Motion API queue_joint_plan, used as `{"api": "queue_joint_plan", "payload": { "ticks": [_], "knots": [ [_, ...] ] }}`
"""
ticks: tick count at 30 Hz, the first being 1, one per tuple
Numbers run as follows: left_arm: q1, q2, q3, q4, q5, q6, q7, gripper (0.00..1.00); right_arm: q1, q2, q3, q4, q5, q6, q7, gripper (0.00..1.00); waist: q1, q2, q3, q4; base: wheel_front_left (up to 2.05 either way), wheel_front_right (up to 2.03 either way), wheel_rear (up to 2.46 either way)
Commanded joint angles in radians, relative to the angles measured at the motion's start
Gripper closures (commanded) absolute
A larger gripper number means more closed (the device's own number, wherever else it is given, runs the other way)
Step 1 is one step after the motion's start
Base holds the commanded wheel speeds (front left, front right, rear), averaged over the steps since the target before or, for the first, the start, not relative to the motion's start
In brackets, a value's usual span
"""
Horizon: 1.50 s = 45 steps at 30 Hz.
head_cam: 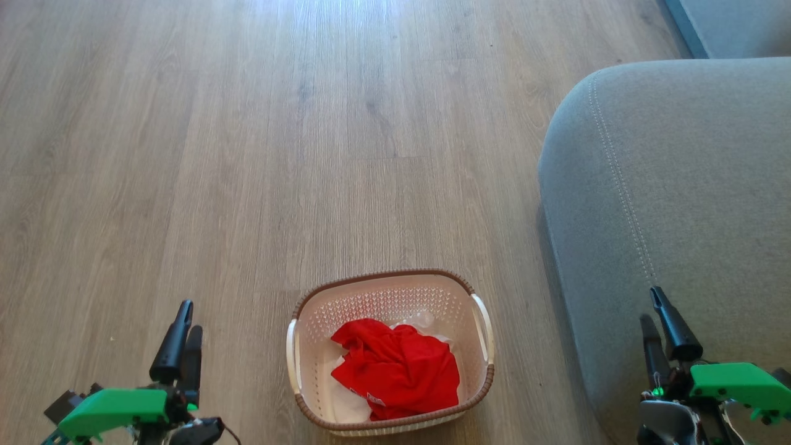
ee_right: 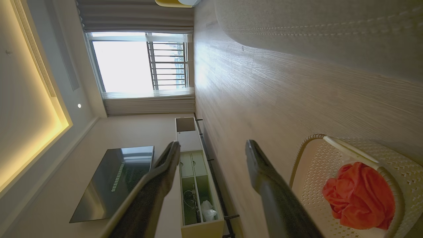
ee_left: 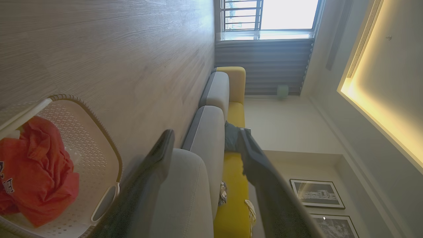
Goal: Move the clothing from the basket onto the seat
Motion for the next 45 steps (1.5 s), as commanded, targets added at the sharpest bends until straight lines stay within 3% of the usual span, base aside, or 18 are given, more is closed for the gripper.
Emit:
{"api": "queue_joint_plan", "payload": {
  "ticks": [1,9,26,45],
  "knots": [
    [-0.049,0.005,0.009,-0.038,0.009,-0.001,-0.007,0.0,-0.04,-0.008,-0.003,-0.038,-0.008,0.0,-0.008,0.0,0.0,0.0,0.0,0.0,0.0,0.0,0.0],
    [-0.055,0.006,0.027,-0.058,0.046,-0.002,-0.031,0.0,-0.051,-0.008,-0.016,-0.052,-0.066,0.0,-0.032,0.0,0.0,0.0,0.002,-0.001,0.0,0.0,0.0],
    [-0.074,0.008,0.053,-0.153,0.205,-0.004,-0.085,0.0,-0.074,-0.009,-0.014,-0.145,-0.324,0.0,-0.085,0.0,0.0,0.0,0.011,-0.002,0.0,0.0,0.0],
    [-0.09,0.009,0.047,-0.275,0.465,0.015,-0.138,0.0,-0.091,-0.01,0.031,-0.234,-0.623,0.0,-0.138,0.0,0.0,0.0,0.021,-0.003,0.0,0.0,0.0]
  ]
}}
